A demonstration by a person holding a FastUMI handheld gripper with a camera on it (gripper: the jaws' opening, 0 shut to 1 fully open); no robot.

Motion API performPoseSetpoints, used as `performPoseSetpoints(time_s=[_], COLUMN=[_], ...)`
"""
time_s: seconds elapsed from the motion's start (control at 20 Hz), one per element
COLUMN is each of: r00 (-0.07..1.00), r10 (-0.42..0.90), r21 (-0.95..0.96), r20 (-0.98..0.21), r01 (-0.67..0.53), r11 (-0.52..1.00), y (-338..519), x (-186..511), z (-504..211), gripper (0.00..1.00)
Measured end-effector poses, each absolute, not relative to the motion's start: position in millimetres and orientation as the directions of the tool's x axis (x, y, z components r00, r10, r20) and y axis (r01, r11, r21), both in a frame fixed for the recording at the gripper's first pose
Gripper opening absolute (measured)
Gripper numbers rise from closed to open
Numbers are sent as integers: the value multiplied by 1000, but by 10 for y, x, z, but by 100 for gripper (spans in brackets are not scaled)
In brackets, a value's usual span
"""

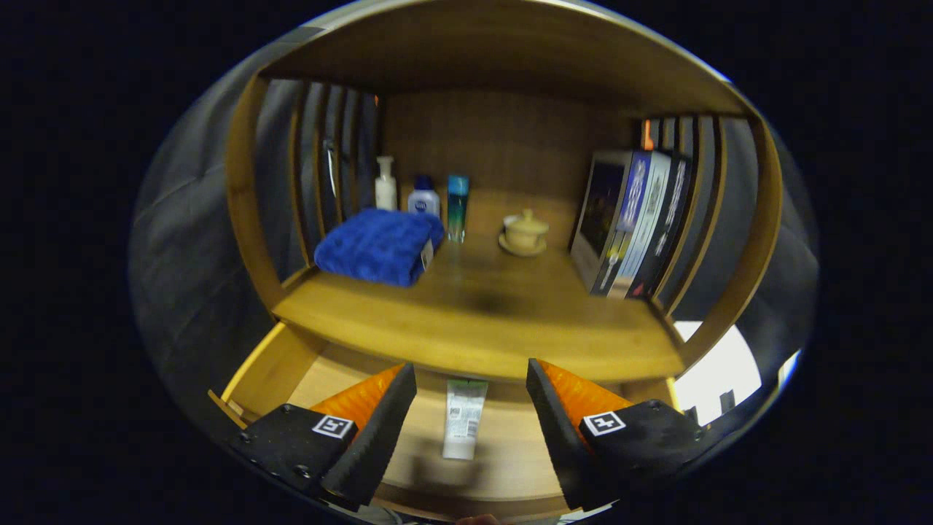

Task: Pull open the drawer, take out the items inside it, and place them on the countertop above the cabinet.

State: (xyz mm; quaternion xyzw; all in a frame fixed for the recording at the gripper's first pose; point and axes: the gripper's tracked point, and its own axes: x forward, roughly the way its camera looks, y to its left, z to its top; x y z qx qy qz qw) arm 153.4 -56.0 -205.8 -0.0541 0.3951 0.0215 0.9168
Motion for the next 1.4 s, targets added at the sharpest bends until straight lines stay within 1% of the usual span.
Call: performPoseSetpoints(time_s=[0.15,0.35,0.45,0.6,0.9,0.95,1.0,1.1,1.25,1.4], r00=[542,376,306,233,187,188,199,211,220,254], r10=[2,-11,-2,-17,-17,-42,-43,-21,22,67], r21=[-33,-45,-28,-33,-19,-44,-44,-18,28,69], r20=[-840,-926,-952,-972,-982,-981,-979,-977,-975,-965], r01=[-56,-83,-82,-65,-4,-5,-3,14,25,-1], r11=[998,996,996,997,1000,999,999,1000,999,998], y=[-628,-597,-524,-454,-451,-499,-503,-502,-438,-337], x=[1392,1174,1087,1007,1014,1043,1102,1172,1285,1419], z=[-2597,-2955,-3150,-3389,-3498,-3495,-3353,-3367,-3099,-2665], gripper=[99,99,99,99,86,84,73,50,47,47])
